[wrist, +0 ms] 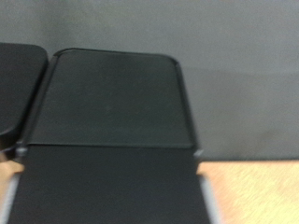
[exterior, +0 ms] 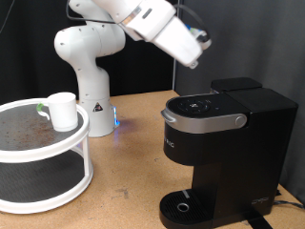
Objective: Make a cup of coffee with the keurig machine
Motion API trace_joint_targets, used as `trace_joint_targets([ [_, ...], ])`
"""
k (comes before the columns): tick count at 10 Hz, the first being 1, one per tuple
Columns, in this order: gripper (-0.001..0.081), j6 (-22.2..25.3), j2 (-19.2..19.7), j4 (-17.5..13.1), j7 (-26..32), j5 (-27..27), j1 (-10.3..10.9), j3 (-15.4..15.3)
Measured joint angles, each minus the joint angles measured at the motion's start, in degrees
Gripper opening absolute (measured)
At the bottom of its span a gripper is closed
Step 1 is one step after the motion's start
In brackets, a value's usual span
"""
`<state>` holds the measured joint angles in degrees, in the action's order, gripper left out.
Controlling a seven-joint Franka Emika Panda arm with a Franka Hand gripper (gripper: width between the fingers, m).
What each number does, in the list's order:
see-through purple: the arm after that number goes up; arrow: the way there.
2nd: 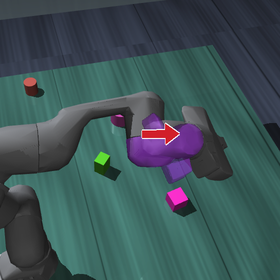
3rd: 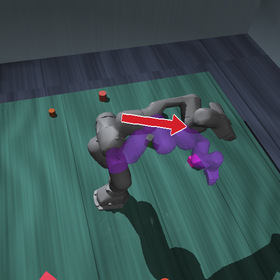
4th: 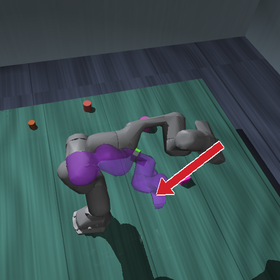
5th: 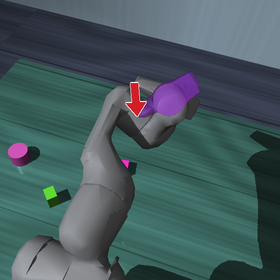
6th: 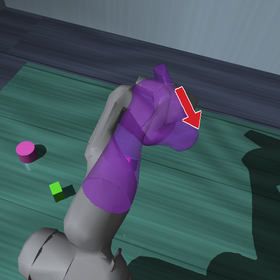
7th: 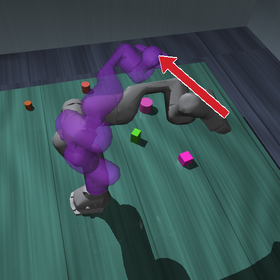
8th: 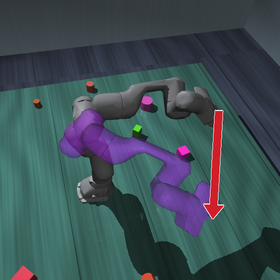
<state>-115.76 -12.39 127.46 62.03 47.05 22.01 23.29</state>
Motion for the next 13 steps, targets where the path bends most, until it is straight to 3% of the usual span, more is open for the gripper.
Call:
trace_joint_targets([
  [2, 0.0003, 5.2, -2.8, 2.2, -10.3, -4.9, -2.0, 0.1],
  [3, 0.0003, 7.7, -4.1, 2.9, -11.7, -7.3, -3.0, 0.3],
  [5, 0.0003, 7.2, -8.2, 6.0, -9.2, -9.9, -4.3, 0.2],
  [7, 0.0003, 8.0, -8.1, 6.2, -9.5, -10.6, -4.4, 0.4],
  [10, 0.0003, 11.0, -10.6, 8.2, -4.5, -13.5, -6.3, 2.7],
  [13, 0.0003, 18.0, -13.6, 8.8, -1.0, -15.4, -8.4, 6.3],
])
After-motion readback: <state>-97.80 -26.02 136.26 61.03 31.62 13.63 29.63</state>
